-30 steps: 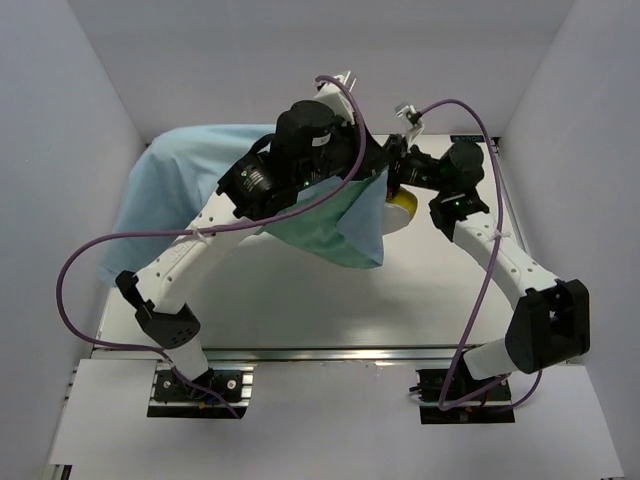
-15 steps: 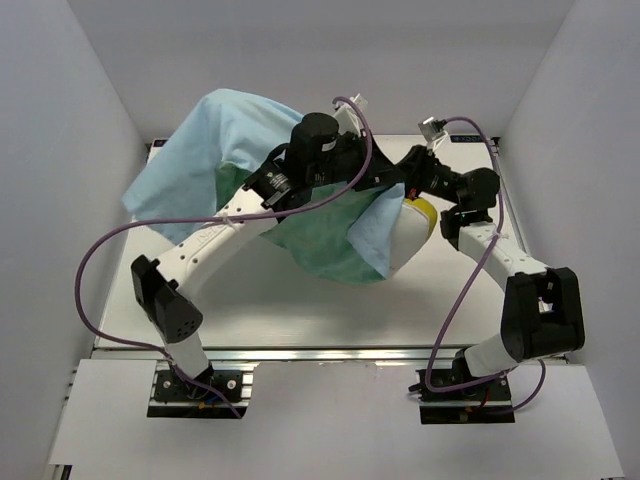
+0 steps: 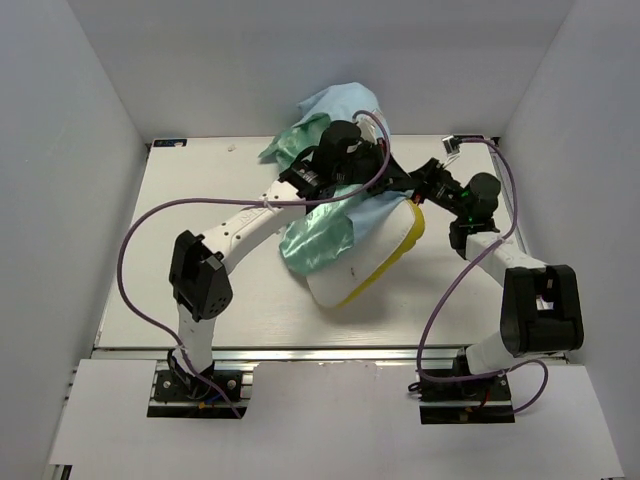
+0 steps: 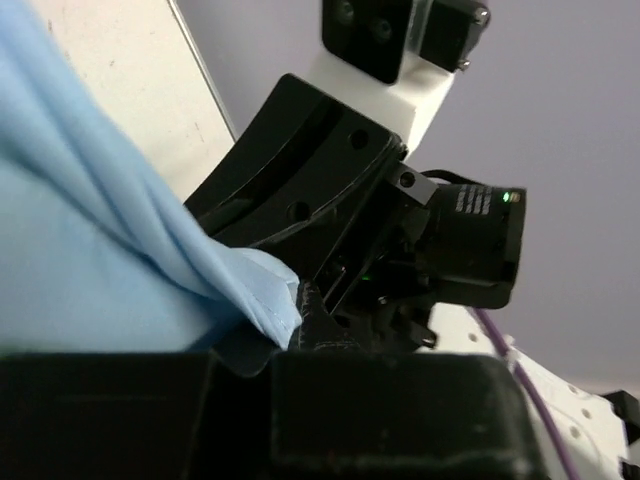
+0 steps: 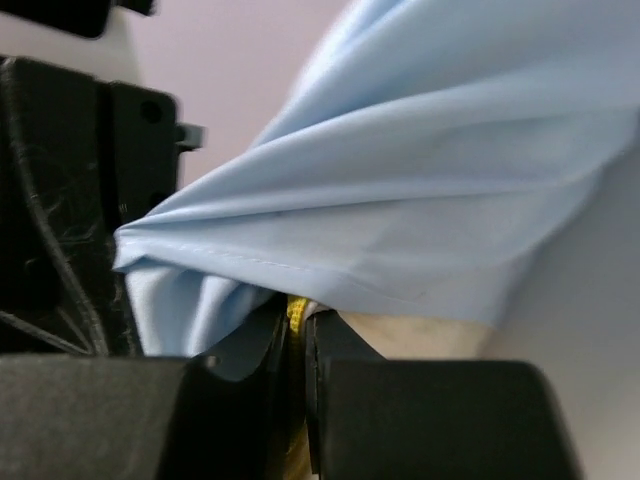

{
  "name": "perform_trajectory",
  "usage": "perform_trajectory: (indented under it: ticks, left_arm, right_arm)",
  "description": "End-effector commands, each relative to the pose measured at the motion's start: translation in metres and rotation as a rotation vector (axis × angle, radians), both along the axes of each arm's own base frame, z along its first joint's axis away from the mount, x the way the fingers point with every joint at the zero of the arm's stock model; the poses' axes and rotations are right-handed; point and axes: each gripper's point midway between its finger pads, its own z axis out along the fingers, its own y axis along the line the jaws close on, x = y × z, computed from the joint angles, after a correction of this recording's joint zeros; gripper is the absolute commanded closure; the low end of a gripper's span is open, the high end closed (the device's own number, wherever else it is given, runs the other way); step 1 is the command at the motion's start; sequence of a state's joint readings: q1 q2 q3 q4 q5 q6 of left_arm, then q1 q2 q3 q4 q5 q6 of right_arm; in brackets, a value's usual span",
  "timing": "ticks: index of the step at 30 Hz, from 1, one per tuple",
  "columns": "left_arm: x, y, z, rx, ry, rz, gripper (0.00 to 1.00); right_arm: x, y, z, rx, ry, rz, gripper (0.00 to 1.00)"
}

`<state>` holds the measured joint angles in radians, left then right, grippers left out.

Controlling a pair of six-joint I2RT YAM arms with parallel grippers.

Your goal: Put the pillow into the pillowcase

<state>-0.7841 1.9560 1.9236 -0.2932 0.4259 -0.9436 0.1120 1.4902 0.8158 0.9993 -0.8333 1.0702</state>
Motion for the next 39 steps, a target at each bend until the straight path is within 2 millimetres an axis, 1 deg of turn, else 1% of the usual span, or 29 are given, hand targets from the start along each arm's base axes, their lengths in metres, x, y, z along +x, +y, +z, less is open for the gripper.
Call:
perform_trajectory:
  ticks: [1, 4, 7, 9, 11, 12, 13, 14, 16, 17, 18, 20, 21, 23, 24, 25, 26, 27, 28, 29, 30, 31, 32, 33, 34, 35, 36, 37, 39]
  left_arm:
    - [0.001, 0.003, -0.039, 0.046, 0.061, -0.012, 1.00]
    - [0.011, 0.003, -0.063, 0.075, 0.085, 0.000, 1.00]
    - [0.020, -0.002, -0.093, 0.115, 0.117, 0.004, 1.00]
    - [0.023, -0.004, -0.093, 0.117, 0.103, 0.003, 1.00]
    - [0.028, -0.008, -0.100, 0.137, 0.105, -0.002, 1.00]
    - [0.031, -0.010, -0.106, 0.151, 0.106, -0.001, 0.93]
    - [0.035, -0.013, -0.093, 0.138, 0.065, -0.008, 0.92]
    - [0.038, -0.013, -0.101, 0.165, 0.074, -0.006, 0.89]
    - [0.041, -0.015, -0.092, 0.171, 0.030, -0.016, 0.80]
    - [0.045, -0.014, -0.078, 0.170, -0.005, -0.003, 0.73]
    - [0.047, -0.012, -0.070, 0.180, -0.050, -0.007, 0.60]
    - [0.053, -0.006, -0.047, 0.195, -0.122, 0.023, 0.47]
    - [0.052, 0.000, -0.035, 0.205, -0.183, 0.019, 0.36]
    - [0.050, 0.009, -0.024, 0.234, -0.238, 0.024, 0.27]
    - [0.051, 0.015, -0.023, 0.266, -0.285, 0.020, 0.25]
    - [0.046, 0.023, -0.009, 0.269, -0.325, 0.026, 0.23]
    - [0.043, 0.030, -0.008, 0.301, -0.347, 0.026, 0.23]
    - [0.044, 0.042, -0.023, 0.375, -0.383, 0.029, 0.22]
    - [0.037, 0.057, -0.007, 0.389, -0.431, 0.044, 0.22]
    - [0.034, 0.068, -0.012, 0.438, -0.457, 0.047, 0.22]
    - [0.030, 0.085, -0.042, 0.541, -0.467, 0.030, 0.23]
    - [0.026, 0.106, -0.031, 0.583, -0.514, 0.086, 0.23]
    - [0.020, 0.117, -0.038, 0.627, -0.530, 0.087, 0.23]
    - [0.012, 0.136, -0.076, 0.748, -0.527, 0.074, 0.23]
    - [0.004, 0.146, -0.083, 0.786, -0.544, 0.071, 0.23]
    - [-0.006, 0.156, -0.072, 0.784, -0.592, 0.089, 0.21]
    - [-0.017, 0.160, -0.080, 0.819, -0.633, 0.061, 0.19]
    - [-0.024, 0.174, -0.106, 0.892, -0.632, 0.059, 0.18]
    - [-0.042, 0.180, -0.110, 0.926, -0.700, 0.019, 0.16]
  right_arm:
    - [0.048, -0.038, 0.008, -0.148, -0.174, -0.199, 0.93]
    - [0.056, -0.047, -0.009, -0.254, -0.165, -0.181, 0.70]
    - [0.060, -0.077, -0.028, -0.387, -0.118, -0.200, 0.53]
    - [0.059, -0.098, -0.023, -0.468, -0.185, -0.224, 0.39]
    - [0.054, -0.114, -0.024, -0.517, -0.190, -0.236, 0.33]
    - [0.049, -0.131, -0.024, -0.567, -0.197, -0.253, 0.32]
    - [0.045, -0.138, -0.023, -0.588, -0.203, -0.258, 0.31]
    - [0.038, -0.152, -0.023, -0.612, -0.169, -0.276, 0.28]
    - [0.031, -0.166, -0.025, -0.688, -0.209, -0.288, 0.24]
    - [0.027, -0.176, -0.026, -0.711, -0.203, -0.309, 0.22]
    - [0.018, -0.180, -0.026, -0.742, -0.207, -0.307, 0.20]
    - [0.005, -0.184, -0.026, -0.749, -0.223, -0.291, 0.18]
    - [-0.010, -0.178, -0.029, -0.768, -0.255, -0.246, 0.16]
    - [-0.038, -0.153, -0.025, -0.716, -0.351, -0.108, 0.14]
    - [-0.054, -0.143, -0.022, -0.703, -0.419, -0.048, 0.11]
    - [-0.076, -0.132, -0.031, -0.740, -0.529, 0.048, 0.11]
    - [-0.093, -0.116, -0.033, -0.756, -0.617, 0.125, 0.11]
    - [-0.105, -0.108, -0.041, -0.797, -0.678, 0.186, 0.11]
    - [-0.117, -0.100, -0.057, -0.827, -0.705, 0.245, 0.11]
    - [-0.122, -0.091, -0.070, -0.888, -0.773, 0.311, 0.11]
    - [-0.127, -0.087, -0.073, -0.928, -0.830, 0.316, 0.11]
    - [-0.128, -0.083, -0.078, -0.957, -0.862, 0.319, 0.11]
    - [-0.124, -0.076, -0.093, -1.015, -0.907, 0.334, 0.11]
    - [-0.128, -0.069, -0.089, -1.044, -0.977, 0.323, 0.11]
    - [-0.129, -0.063, -0.089, -1.056, -1.013, 0.315, 0.11]
    - [-0.133, -0.051, -0.087, -1.059, -1.069, 0.317, 0.10]
    - [-0.136, -0.045, -0.086, -1.055, -1.085, 0.322, 0.11]
    - [-0.140, -0.038, -0.085, -1.043, -1.097, 0.337, 0.11]
    - [-0.151, -0.022, -0.084, -1.021, -1.095, 0.394, 0.11]
